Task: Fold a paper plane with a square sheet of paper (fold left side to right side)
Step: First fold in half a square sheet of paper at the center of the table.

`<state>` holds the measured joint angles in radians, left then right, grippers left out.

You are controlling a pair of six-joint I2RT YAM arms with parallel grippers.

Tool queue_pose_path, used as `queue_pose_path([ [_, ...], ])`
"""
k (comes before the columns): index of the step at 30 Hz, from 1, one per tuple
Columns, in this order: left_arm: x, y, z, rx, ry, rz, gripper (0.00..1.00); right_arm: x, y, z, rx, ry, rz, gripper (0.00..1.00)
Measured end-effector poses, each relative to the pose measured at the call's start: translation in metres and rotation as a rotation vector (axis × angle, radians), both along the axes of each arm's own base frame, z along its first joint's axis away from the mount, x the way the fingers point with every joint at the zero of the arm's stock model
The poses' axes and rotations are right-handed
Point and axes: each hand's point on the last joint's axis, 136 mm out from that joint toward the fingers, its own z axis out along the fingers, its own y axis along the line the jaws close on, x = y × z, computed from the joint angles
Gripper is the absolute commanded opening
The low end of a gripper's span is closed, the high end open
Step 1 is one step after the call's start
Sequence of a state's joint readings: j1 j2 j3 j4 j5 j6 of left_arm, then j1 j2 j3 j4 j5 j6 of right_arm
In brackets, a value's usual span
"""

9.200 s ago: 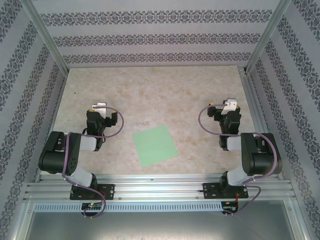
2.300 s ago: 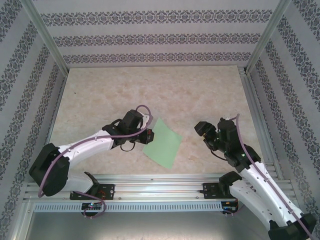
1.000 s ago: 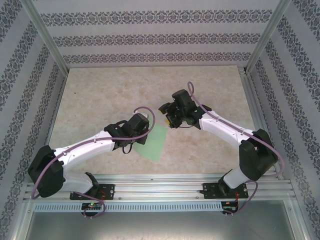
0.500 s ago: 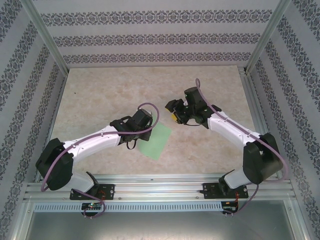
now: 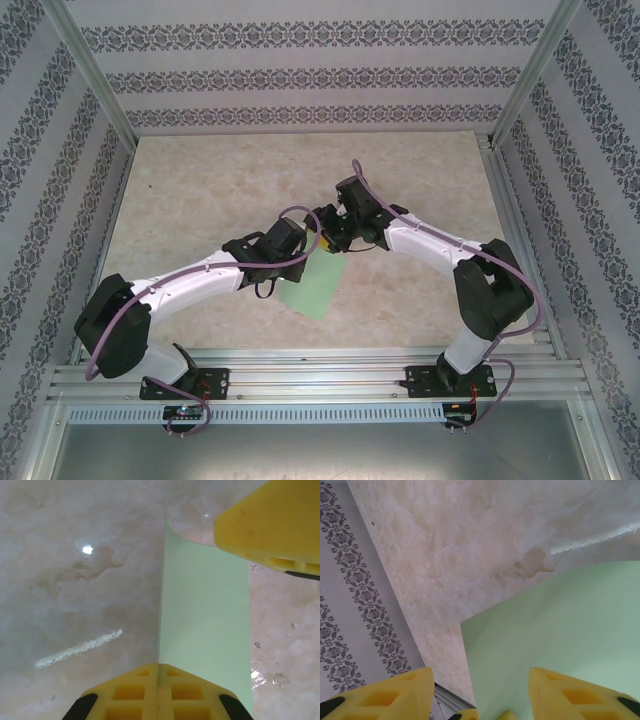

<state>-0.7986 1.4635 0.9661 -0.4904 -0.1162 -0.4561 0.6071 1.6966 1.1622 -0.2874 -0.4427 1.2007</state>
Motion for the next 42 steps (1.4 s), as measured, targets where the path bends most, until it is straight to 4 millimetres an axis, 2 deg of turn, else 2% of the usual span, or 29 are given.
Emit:
queue_pose_path([
  [7, -0.001, 0.0, -0.002, -0.001, 0.001, -0.005, 0.0, 0.0, 0.004, -0.009, -0.018, 0.013, 0.017, 0.4],
  [13, 0.0, -0.001, -0.001, -0.003, -0.002, -0.005, 0.0, -0.007, 0.003, -0.015, -0.044, 0.035, 0.033, 0.31],
  [15, 0.0, -0.001, -0.002, -0.003, -0.002, -0.005, 0.0, -0.009, 0.002, -0.015, -0.053, 0.038, 0.042, 0.26],
  [19, 0.0, -0.001, -0.002, -0.001, -0.001, -0.006, 0.01, -0.008, 0.003, -0.012, -0.055, 0.031, 0.046, 0.23],
  [23, 0.0, -0.001, -0.003, -0.001, -0.001, -0.007, 0.02, -0.008, 0.002, -0.013, -0.06, 0.03, 0.053, 0.12],
  [30, -0.001, 0.0, -0.006, 0.002, 0.003, -0.008, 0.05, -0.01, 0.001, -0.014, -0.067, 0.039, 0.054, 0.02],
  [31, -0.001, -0.001, -0.006, 0.0, 0.004, -0.01, 0.09, -0.01, 0.001, -0.014, -0.068, 0.038, 0.055, 0.0],
  [32, -0.002, -0.002, -0.006, -0.003, 0.007, -0.021, 0.16, -0.01, 0.001, -0.015, -0.069, 0.038, 0.056, 0.0],
  [36, -0.009, -0.007, 0.005, -0.066, 0.026, -0.069, 0.55, -0.01, 0.001, -0.014, -0.075, 0.022, 0.073, 0.0],
  [39, -0.01, 0.001, 0.036, -0.185, 0.009, -0.076, 0.7, -0.01, 0.002, -0.013, -0.078, -0.008, 0.103, 0.0],
  [42, -0.008, 0.025, 0.076, -0.32, -0.047, -0.033, 0.84, -0.006, 0.006, -0.009, -0.082, -0.046, 0.138, 0.0],
])
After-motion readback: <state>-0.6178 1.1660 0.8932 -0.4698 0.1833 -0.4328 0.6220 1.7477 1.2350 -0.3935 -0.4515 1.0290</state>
